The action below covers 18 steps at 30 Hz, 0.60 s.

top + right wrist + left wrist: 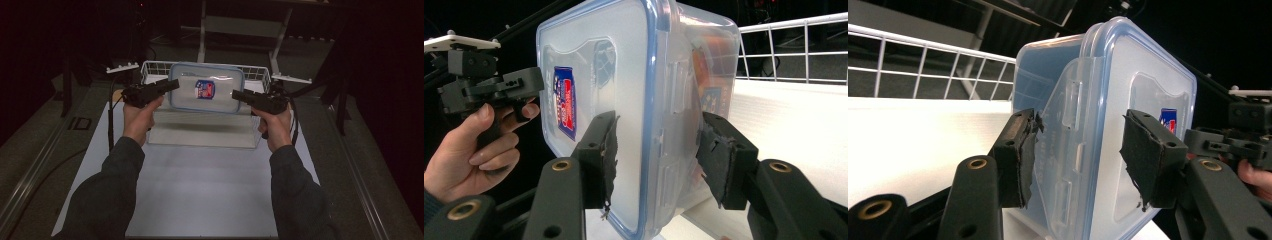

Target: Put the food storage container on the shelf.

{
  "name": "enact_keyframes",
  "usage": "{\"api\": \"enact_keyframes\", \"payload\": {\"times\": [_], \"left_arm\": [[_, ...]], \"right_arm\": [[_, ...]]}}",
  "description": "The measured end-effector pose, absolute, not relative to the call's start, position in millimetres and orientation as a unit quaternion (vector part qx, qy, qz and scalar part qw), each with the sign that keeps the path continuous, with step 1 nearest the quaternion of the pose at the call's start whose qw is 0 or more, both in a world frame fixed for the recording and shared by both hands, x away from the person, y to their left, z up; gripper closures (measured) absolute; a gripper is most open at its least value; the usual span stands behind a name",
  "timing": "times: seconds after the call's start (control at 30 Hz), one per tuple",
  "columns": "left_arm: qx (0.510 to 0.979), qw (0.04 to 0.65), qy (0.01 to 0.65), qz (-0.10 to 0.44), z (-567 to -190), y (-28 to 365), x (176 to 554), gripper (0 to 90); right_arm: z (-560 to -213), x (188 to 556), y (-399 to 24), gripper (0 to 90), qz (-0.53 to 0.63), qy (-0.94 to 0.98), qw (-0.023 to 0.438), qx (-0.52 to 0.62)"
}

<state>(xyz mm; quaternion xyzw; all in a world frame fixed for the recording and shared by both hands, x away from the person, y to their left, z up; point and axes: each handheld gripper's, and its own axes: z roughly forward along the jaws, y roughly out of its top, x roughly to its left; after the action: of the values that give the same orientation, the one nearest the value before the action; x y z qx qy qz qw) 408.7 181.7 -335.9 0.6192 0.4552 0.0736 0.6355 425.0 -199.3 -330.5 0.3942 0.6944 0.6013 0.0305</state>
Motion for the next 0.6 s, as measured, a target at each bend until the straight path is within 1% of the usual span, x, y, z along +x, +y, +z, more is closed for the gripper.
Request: {"api": "enact_keyframes", "payload": {"times": [0.3, 0.37, 0.43, 0.47, 0.5, 0.53, 0.57, 0.6], "left_arm": [[0.61, 0.633, 0.471, 0.067, -335, 181, 418, 47.9], [0.608, 0.63, 0.477, 0.078, -334, 179, 419, 47.6], [0.617, 0.614, 0.481, 0.103, -331, 175, 418, 47.5], [0.627, 0.602, 0.48, 0.117, -331, 173, 418, 52.4], [0.642, 0.575, 0.489, 0.135, -332, 166, 419, 55.1], [0.642, 0.575, 0.489, 0.135, -332, 166, 419, 52.1], [0.643, 0.571, 0.492, 0.136, -333, 165, 420, 52.1], [0.641, 0.574, 0.493, 0.131, -336, 164, 421, 53.2]], "right_arm": [[-328, 432, -198, 49.7, 0.598, 0.687, 0.03, 0.413], [-329, 434, -198, 49.4, 0.598, 0.684, 0.03, 0.416], [-329, 435, -198, 48.6, 0.599, 0.684, 0.029, 0.417], [-329, 435, -197, 47.7, 0.598, 0.684, 0.03, 0.417], [-329, 436, -196, 44.7, 0.594, 0.687, 0.029, 0.417], [-329, 436, -196, 44.7, 0.594, 0.687, 0.029, 0.417], [-331, 439, -194, 39.0, 0.588, 0.687, 0.025, 0.427], [-333, 441, -196, 36.5, 0.589, 0.68, 0.021, 0.436]]}}
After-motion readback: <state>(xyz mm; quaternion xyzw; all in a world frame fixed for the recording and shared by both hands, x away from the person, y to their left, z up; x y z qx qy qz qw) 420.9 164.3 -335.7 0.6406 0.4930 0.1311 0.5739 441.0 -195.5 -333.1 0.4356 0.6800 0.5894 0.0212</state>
